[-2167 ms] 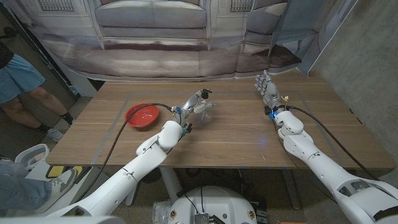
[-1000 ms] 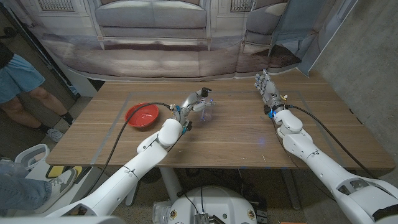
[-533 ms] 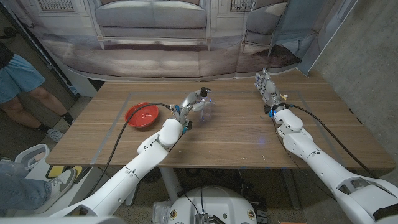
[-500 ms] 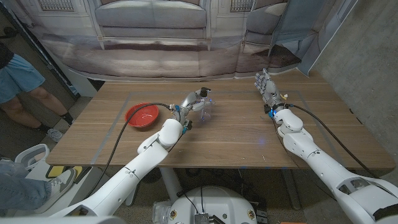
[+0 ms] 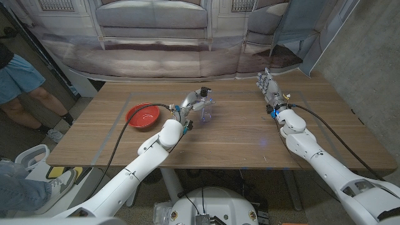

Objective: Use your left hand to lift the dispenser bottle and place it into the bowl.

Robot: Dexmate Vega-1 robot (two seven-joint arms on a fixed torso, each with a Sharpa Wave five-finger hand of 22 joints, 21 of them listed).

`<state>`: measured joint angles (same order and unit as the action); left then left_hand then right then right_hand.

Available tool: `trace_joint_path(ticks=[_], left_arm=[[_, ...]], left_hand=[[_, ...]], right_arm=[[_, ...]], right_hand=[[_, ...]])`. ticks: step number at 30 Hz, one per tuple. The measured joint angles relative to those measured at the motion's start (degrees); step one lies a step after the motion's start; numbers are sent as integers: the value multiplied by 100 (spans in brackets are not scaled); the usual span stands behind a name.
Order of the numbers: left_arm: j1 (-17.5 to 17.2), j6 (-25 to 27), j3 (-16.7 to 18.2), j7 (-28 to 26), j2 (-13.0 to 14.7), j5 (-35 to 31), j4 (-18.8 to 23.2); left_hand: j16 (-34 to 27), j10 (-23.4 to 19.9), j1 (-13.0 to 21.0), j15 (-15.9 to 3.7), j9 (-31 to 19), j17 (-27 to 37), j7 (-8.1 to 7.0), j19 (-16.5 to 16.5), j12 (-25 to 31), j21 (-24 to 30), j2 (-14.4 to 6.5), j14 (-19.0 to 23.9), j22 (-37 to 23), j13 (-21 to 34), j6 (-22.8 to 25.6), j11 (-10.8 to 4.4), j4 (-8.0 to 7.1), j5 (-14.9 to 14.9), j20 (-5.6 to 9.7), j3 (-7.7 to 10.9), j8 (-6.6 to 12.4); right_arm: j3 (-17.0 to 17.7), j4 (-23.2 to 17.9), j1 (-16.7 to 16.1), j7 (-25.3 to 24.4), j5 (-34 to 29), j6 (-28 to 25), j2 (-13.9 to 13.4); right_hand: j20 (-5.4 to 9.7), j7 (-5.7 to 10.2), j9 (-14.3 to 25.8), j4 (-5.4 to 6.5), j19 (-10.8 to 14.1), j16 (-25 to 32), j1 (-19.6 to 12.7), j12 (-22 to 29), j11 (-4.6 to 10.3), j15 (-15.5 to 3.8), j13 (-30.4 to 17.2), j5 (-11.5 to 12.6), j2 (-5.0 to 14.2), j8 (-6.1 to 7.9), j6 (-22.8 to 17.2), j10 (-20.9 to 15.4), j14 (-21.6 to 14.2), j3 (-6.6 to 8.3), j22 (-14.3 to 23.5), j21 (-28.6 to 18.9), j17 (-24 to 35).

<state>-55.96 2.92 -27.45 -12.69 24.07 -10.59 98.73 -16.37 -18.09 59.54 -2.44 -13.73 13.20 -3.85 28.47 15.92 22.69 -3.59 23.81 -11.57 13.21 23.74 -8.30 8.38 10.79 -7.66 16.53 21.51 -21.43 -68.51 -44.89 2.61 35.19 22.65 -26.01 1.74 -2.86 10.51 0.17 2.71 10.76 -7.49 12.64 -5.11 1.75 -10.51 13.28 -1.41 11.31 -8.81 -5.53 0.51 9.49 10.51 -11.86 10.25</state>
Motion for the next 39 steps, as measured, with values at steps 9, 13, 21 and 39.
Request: trace_joint_path(ticks=[9,13,21,39], left_arm=[[-23,-34,40,0,45,44,73],[-38,-34,66,0,75,44,129],[-95,-17,140,59,170,118,324],[-326,220,271,109,415,163,919]], left_hand=[[0,0,0,19,1,27,18,36,0,26,0,20,1,26,-19,0,0,0,1,0,0],[0,1,1,19,-27,52,-6,36,0,26,1,20,-3,26,-44,0,0,0,1,0,0],[1,-30,1,19,-26,54,-14,6,0,26,1,20,-5,52,-51,30,-25,0,-16,24,0],[2,-102,3,47,-25,106,-14,-39,0,26,2,48,-5,79,-51,40,-49,0,-31,-1,-1]], right_arm=[[8,-59,-27,-43,-3,-16,-18],[8,-59,-27,-64,-11,-24,-18],[16,-153,-83,-80,-16,-32,-41],[-12,-166,-120,-61,-23,-23,-13]], right_hand=[[0,0,0,0,0,0,0,0,0,0,0,0,0,0,0,0,0,0,0,0,0],[0,0,0,0,0,0,0,0,0,31,0,0,0,0,0,0,-31,0,0,0,0],[3,0,0,0,2,0,0,0,0,31,0,0,0,0,0,0,-31,0,0,0,0],[32,0,0,-24,31,0,0,0,0,30,0,0,0,0,0,0,-94,-24,0,0,30]])
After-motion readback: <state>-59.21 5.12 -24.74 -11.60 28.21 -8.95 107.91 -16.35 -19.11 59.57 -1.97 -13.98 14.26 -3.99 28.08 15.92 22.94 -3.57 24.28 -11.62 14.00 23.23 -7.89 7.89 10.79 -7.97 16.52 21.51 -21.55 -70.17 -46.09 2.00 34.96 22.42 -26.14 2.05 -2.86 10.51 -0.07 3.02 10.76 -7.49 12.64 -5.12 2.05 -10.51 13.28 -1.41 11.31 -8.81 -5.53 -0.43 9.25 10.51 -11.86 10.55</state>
